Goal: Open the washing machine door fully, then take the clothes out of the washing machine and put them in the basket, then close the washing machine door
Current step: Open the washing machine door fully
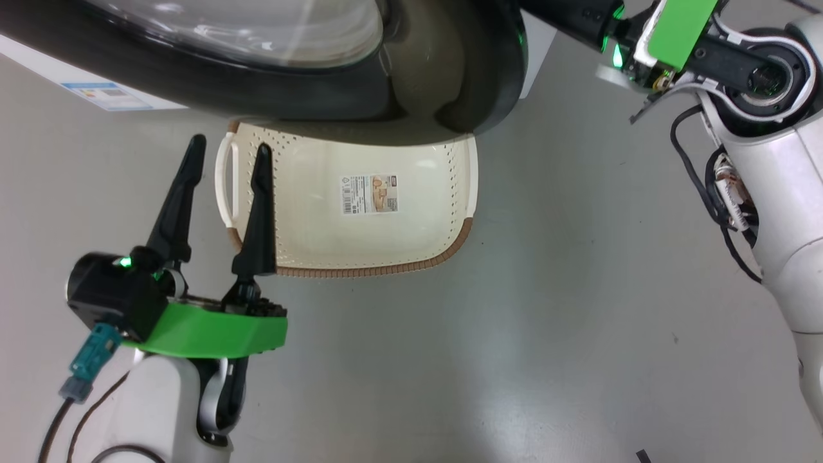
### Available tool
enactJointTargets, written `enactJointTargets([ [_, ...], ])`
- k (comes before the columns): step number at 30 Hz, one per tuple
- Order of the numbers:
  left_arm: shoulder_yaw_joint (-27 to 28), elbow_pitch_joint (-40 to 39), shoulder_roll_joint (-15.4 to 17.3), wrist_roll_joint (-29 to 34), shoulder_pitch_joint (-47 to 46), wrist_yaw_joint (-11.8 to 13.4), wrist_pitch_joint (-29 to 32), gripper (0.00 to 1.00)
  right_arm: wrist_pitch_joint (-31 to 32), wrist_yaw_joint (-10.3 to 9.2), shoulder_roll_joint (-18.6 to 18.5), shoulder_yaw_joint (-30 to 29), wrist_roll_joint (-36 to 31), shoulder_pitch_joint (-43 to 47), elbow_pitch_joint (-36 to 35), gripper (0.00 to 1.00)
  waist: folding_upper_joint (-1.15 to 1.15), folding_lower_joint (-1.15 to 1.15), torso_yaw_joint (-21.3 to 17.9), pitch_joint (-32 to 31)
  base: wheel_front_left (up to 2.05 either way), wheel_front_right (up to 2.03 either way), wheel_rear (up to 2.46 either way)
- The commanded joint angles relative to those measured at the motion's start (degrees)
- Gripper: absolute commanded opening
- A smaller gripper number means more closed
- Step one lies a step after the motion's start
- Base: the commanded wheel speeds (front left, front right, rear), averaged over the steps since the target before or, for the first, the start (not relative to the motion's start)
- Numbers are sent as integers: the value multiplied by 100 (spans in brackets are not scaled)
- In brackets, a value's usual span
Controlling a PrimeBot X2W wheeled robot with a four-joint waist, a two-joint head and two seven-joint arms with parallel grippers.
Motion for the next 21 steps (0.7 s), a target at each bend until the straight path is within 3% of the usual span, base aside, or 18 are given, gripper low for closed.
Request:
enactJointTargets([
  [1,200,-101,139,14,150,48,-28,100,60,29,155,17,39,143,-190,0,0,0,-16,-66,0,0,0],
  [16,207,-41,139,-72,265,67,-28,100,73,29,224,-85,-143,442,-188,0,0,0,-11,-287,0,0,0],
  [18,206,-39,139,-82,278,71,-28,100,-84,29,229,-122,-236,462,-194,26,0,0,-18,-292,0,0,0],
  [20,210,-35,139,-87,290,74,-28,100,-282,29,221,-144,-360,499,-201,77,0,0,-31,-296,0,0,0],
  [21,210,-35,139,-87,290,74,-28,100,-282,29,221,-144,-360,499,-201,77,0,0,-31,-296,0,0,0],
])
